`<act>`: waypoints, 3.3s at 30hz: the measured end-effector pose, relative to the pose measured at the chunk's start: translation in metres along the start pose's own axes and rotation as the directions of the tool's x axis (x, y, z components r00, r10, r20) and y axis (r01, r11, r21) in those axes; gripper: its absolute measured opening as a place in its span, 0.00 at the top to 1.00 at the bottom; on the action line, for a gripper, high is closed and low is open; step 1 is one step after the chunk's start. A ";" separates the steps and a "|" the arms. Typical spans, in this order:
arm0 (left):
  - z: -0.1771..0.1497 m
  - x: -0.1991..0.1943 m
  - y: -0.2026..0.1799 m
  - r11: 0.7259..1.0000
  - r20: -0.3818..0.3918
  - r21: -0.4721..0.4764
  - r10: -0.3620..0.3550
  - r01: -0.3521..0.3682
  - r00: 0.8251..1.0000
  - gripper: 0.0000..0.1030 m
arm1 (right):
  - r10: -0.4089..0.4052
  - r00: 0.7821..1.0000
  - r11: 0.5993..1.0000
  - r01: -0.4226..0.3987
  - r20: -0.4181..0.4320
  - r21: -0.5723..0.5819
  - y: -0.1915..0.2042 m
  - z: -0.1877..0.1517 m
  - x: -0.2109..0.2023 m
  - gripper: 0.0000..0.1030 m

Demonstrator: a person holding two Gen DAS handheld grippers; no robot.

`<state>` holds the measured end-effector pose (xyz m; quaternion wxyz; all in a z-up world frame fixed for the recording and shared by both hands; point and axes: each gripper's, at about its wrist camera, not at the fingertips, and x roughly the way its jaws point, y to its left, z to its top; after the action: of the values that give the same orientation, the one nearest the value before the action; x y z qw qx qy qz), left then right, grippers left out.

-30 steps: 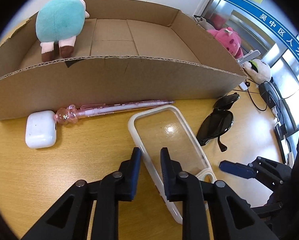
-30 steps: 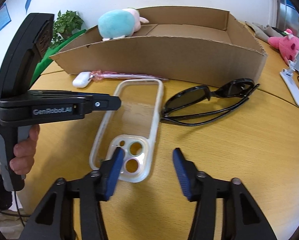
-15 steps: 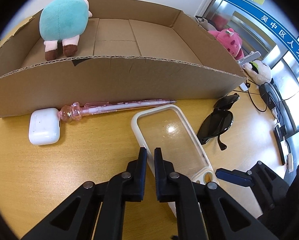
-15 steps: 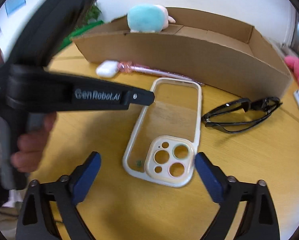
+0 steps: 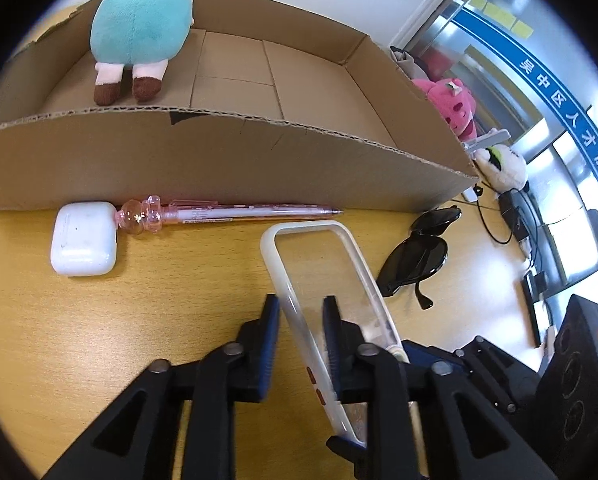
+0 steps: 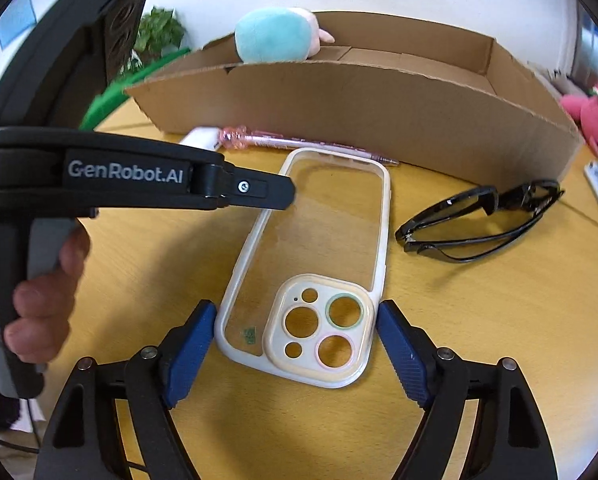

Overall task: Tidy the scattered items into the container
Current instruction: 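Lower the left gripper around the clear phone case rim and close it, then lift the clear phone case with the left gripper and carry it over the box, then lower the phone case into the box and open the left gripper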

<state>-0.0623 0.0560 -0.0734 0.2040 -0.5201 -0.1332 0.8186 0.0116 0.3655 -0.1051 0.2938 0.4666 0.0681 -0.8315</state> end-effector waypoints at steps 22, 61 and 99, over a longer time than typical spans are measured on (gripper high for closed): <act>0.025 -0.042 -0.018 0.999 0.058 0.020 -0.043 0.042 0.997 0.76 | 0.055 0.992 0.998 -0.056 0.114 0.007 0.007 0.025 -0.035 0.17; 0.312 -0.074 -0.011 0.986 0.283 0.163 -0.009 -0.039 0.959 0.76 | 0.041 0.979 0.998 -0.032 0.198 -0.050 -0.043 0.304 -0.026 0.17; 0.334 0.095 0.058 0.930 -0.103 0.069 0.366 -0.361 0.925 0.84 | 0.128 0.984 0.982 -0.109 -0.121 0.151 -0.127 0.316 0.191 0.18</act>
<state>-0.4122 0.0475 -0.0321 0.0688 -0.5767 -0.0025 0.8141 -0.3661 0.2660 -0.1063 0.3035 0.5432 -0.0010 -0.7829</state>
